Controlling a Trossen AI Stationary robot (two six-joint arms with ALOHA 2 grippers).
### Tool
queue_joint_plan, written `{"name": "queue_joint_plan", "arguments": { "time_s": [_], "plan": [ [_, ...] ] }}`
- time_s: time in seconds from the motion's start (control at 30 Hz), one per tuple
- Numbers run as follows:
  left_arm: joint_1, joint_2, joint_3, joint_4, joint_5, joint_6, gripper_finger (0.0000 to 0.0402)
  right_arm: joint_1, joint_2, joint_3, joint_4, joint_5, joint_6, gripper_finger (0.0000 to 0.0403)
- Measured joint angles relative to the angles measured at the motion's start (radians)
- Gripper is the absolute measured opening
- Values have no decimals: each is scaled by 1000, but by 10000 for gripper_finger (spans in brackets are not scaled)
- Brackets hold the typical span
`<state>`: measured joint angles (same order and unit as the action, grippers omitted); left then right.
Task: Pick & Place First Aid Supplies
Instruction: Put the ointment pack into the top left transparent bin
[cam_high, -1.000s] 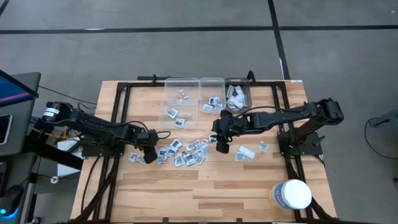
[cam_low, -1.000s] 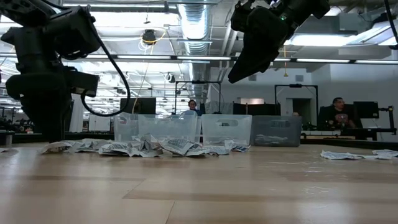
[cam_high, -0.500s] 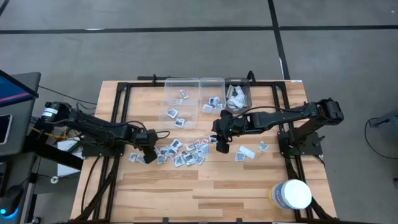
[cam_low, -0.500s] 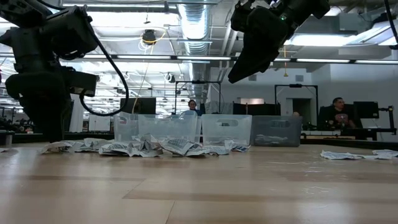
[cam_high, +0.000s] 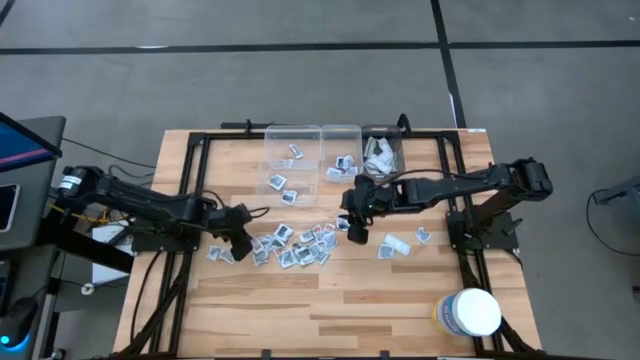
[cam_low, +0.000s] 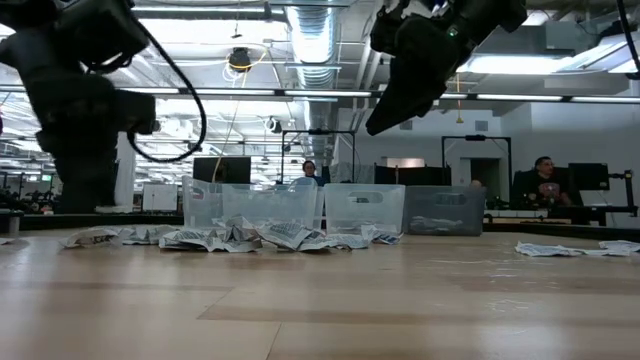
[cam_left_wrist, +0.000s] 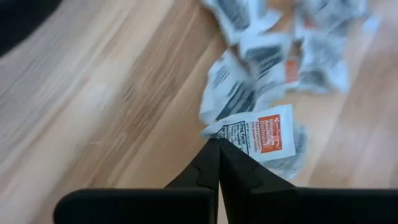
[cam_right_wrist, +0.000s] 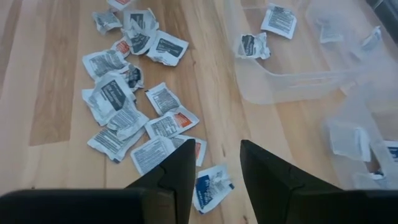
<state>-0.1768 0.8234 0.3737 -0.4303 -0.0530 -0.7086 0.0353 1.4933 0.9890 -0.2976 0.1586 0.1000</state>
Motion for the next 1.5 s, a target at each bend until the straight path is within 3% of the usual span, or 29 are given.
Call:
{"name": "queue_joint_plan", "arguments": {
  "time_s": [0.13,0.4,0.63,0.87,1.03,1.27,1.5],
  "plan": [
    [0,-38,0,101,-3,-6,3,-11,0,0,1,0,-29,120],
    [0,-68,3,488,-6,113,6,-21,0,0,0,0,-32,120],
    [0,-68,3,531,-15,125,5,-21,0,0,1,0,-48,120],
    [39,-68,3,581,-228,182,6,-21,0,0,2,0,12,120],
    [132,-68,3,699,-355,304,7,-13,0,0,8,0,66,120],
    [329,-56,15,767,-364,405,6,-2,0,0,27,25,190,120],
    [564,54,116,768,-179,590,6,27,0,0,48,52,297,120]
  ]
}}
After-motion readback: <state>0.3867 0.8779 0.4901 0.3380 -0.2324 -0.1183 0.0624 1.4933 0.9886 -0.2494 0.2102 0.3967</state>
